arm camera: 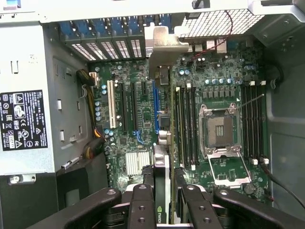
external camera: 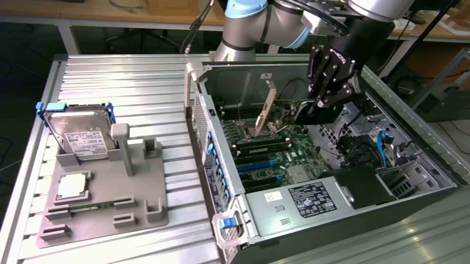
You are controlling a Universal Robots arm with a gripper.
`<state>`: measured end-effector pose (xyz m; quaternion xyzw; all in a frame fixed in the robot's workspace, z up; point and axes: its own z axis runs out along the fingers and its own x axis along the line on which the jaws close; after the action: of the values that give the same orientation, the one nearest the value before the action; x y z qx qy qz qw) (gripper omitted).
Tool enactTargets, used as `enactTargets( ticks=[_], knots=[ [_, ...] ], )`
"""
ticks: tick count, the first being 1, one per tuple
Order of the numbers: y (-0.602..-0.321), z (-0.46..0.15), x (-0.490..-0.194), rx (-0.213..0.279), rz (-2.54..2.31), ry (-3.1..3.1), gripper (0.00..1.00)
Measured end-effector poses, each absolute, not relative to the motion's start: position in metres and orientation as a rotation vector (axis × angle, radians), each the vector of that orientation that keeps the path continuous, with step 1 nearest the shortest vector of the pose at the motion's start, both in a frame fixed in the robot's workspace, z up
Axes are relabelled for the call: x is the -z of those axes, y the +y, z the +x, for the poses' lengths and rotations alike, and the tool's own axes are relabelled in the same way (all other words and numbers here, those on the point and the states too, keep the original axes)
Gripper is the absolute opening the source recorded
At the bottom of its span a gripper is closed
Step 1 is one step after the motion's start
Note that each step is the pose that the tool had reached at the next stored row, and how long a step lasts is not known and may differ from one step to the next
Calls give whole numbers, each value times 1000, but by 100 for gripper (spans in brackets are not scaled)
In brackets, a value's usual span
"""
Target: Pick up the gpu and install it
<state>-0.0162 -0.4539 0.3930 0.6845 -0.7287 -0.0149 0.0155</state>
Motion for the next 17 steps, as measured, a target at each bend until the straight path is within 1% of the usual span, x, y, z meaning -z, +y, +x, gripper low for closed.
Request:
enactTargets(
  ticks=[17],
  knots=[
    [-454, -20, -381, 46, 2129, -2267, 27]
  ],
)
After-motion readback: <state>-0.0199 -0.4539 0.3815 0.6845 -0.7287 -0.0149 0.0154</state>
